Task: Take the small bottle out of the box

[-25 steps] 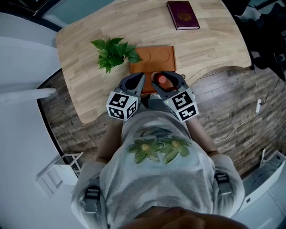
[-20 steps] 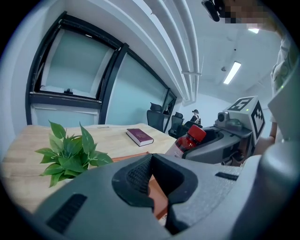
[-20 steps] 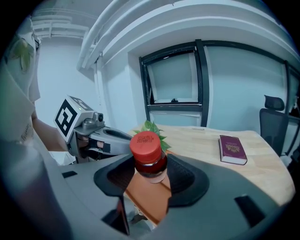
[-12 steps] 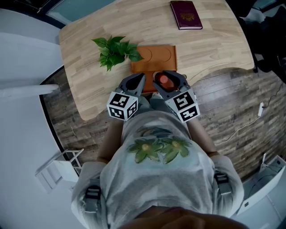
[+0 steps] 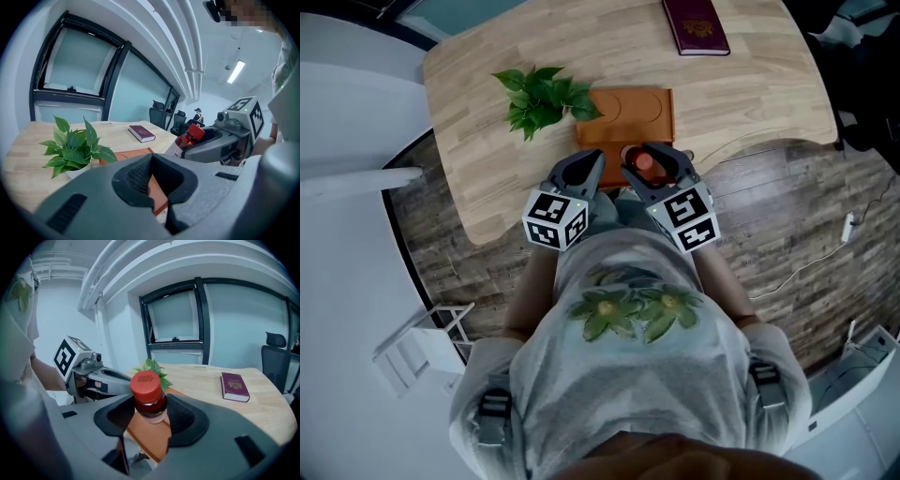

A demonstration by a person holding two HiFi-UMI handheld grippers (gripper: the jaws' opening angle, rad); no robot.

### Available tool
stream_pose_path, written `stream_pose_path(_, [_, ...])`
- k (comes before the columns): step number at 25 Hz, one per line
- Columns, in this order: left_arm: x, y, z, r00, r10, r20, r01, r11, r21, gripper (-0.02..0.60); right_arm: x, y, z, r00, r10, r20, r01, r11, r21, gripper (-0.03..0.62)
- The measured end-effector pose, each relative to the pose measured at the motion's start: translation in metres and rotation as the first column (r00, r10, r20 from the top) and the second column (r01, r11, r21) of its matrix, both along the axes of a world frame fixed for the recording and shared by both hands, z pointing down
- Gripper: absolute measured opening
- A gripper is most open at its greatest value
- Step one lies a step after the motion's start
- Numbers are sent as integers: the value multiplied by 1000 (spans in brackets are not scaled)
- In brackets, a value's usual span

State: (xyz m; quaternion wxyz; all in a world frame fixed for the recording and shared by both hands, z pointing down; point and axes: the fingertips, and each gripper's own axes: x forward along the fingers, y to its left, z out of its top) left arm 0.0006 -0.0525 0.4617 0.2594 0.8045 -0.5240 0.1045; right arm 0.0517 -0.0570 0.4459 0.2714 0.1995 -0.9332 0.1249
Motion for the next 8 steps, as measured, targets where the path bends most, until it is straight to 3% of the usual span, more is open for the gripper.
stream_pose_path(8, [-4, 3, -1, 1000, -7, -2, 7, 1000, 0, 8, -5, 1, 5, 1000, -7, -4, 7, 1000, -2, 213])
